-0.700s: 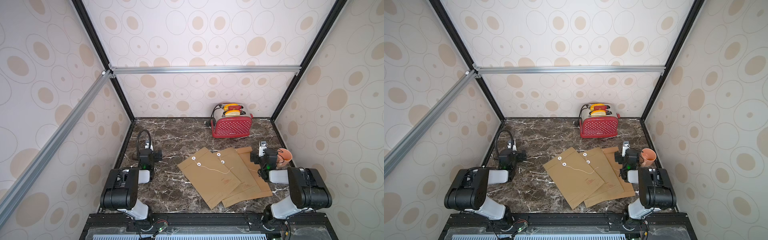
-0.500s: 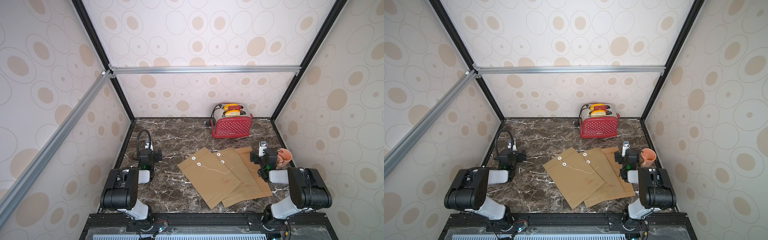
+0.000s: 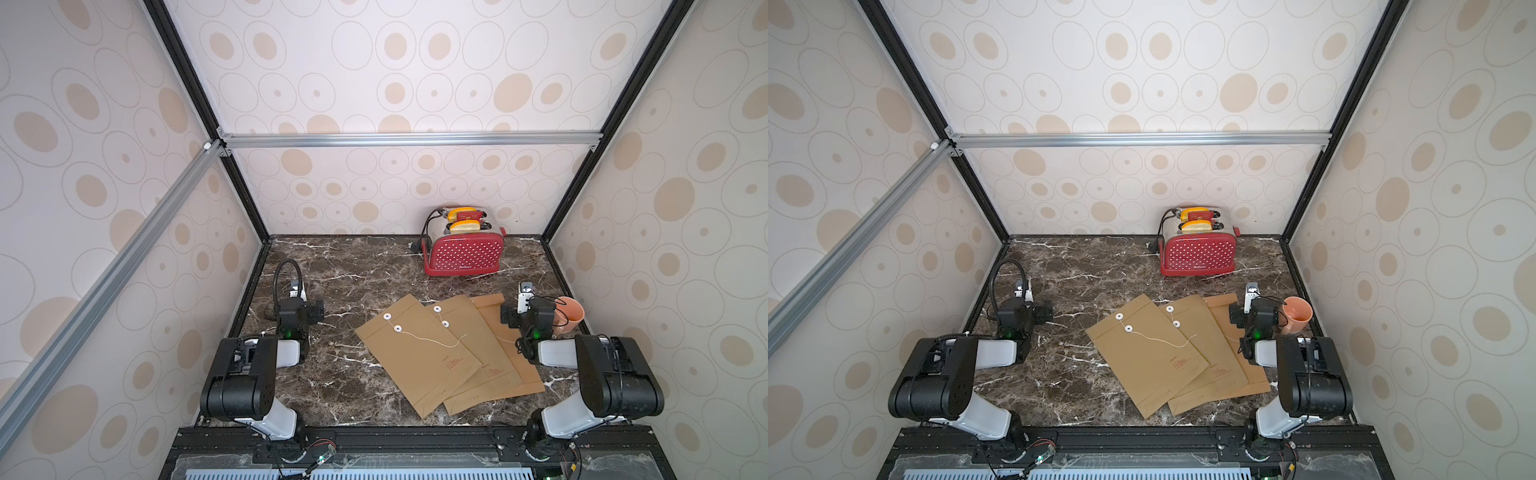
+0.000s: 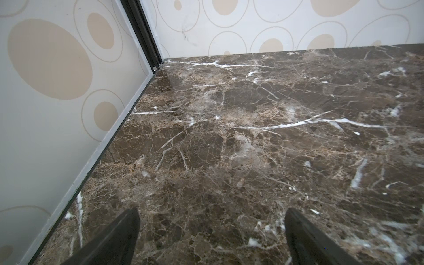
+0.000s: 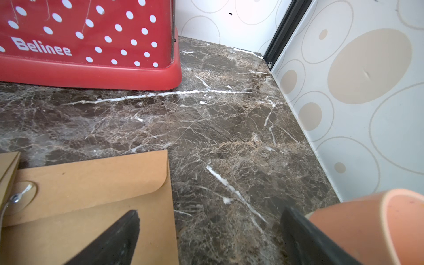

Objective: Close the mouth of the file bag
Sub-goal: Adjust the file bag at the center of the board.

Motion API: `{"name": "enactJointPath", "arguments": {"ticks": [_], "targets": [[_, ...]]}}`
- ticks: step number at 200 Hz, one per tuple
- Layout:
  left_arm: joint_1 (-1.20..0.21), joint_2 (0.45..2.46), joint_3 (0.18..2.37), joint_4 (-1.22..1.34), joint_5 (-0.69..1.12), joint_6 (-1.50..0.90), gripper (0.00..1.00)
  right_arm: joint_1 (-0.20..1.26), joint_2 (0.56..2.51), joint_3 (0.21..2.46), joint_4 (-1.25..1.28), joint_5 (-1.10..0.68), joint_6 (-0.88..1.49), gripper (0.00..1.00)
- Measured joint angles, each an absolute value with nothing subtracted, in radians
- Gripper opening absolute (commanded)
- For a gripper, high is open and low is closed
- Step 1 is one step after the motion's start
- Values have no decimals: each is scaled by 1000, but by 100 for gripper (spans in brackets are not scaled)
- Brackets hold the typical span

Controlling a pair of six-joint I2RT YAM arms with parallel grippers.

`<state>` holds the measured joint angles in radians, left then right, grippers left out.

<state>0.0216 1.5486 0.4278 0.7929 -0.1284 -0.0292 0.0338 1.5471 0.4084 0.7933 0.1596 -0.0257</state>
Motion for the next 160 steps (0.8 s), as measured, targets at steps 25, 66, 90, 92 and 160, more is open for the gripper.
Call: {"name": "enactJointPath", "arguments": {"ticks": [25, 66, 90, 92, 160], "targets": [[22, 1549, 428, 793, -128, -29, 99, 34, 1547, 408, 793, 160, -26, 100], [22, 1548, 428, 793, -128, -29, 99, 34, 1547, 408, 793, 160, -26, 100], [22, 1548, 425, 801, -129, -30, 99, 34, 1538, 402, 801, 159, -26, 100], [22, 1547, 423, 803, -130, -30, 99, 34, 1533, 400, 799, 159, -26, 100], [19, 1248, 402, 619, -190, -113, 99, 34, 1271, 451, 551, 97, 6, 100]]}}
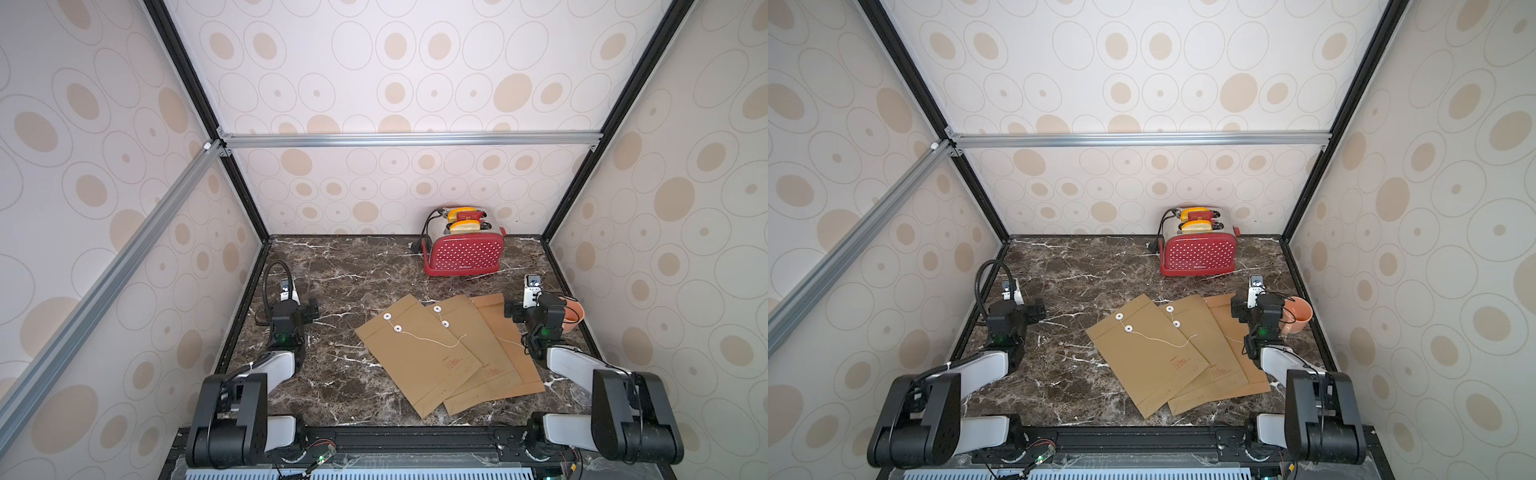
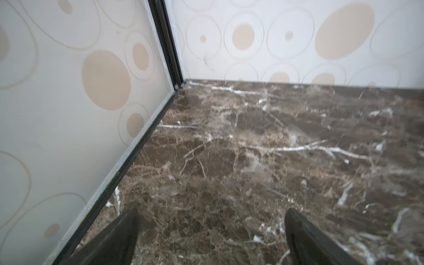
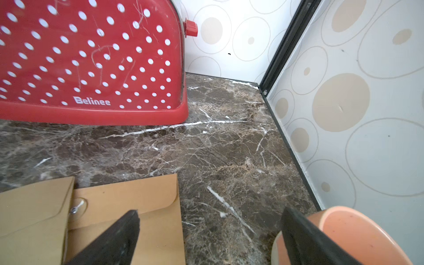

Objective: Close the mouth of the file bag
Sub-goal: Adjust the file bag at the center of the board.

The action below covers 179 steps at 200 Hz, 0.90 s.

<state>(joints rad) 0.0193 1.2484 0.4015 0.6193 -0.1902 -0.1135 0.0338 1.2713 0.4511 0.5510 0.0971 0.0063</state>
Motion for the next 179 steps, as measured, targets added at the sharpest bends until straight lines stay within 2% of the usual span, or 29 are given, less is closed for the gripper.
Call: {"name": "enactJointPath", "arguments": {"ticks": [27, 38, 58, 93, 131, 179], "targets": [[17, 1158, 506, 408, -165, -252, 99, 34, 1212, 539, 372, -20, 74, 100], [17, 1140, 553, 332, -135, -312, 99, 34, 1208, 577, 310, -90, 101, 96], [17, 1113, 582, 282, -25, -456, 99, 35, 1209, 610, 222, -230, 158, 90], [13, 1109, 531, 245, 187, -706, 99, 82, 1261, 611, 107, -390, 254, 89], [-80, 1100, 419, 245, 365, -884, 99, 237, 1292, 607, 51, -440, 290, 87], [-187, 1103, 313, 266, 469, -989, 99, 271, 1367, 581, 47, -486, 323, 82]]}}
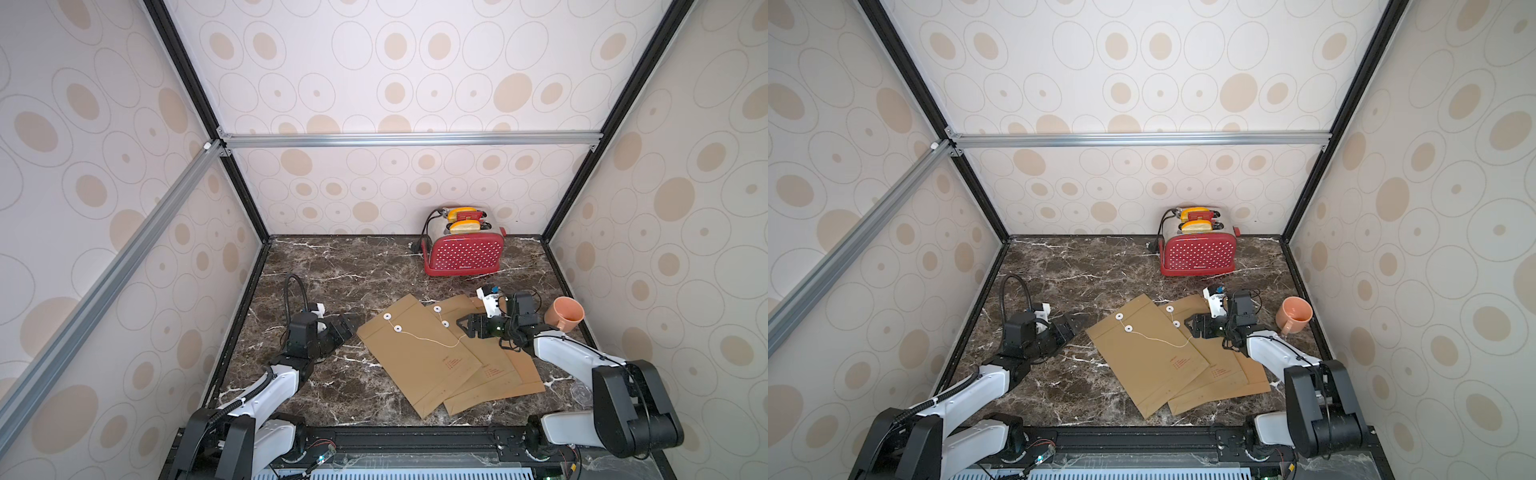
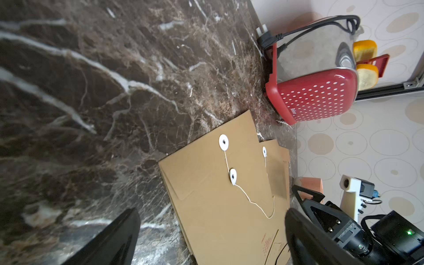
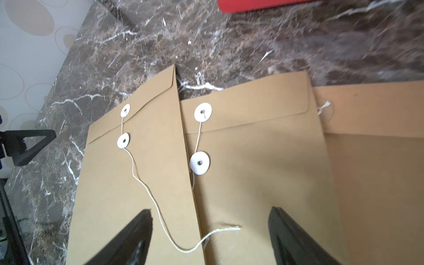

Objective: Close the mouth of the file bag
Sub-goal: Adjust the file bag at the center of the board.

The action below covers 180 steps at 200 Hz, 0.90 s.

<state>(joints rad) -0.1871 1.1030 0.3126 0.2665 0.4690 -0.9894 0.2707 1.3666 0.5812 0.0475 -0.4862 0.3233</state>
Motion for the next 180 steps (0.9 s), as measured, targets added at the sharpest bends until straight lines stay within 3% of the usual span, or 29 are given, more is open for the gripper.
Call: {"name": "enactJointPath", "arguments": {"ticks": [103, 180], "targets": [[-412, 1305, 296, 457, 444, -1069, 99, 324, 1347, 509, -1, -508, 337, 80], [-441, 1444, 339, 606, 441, -1089, 99, 341, 1388, 505, -15, -553, 348, 76]]}}
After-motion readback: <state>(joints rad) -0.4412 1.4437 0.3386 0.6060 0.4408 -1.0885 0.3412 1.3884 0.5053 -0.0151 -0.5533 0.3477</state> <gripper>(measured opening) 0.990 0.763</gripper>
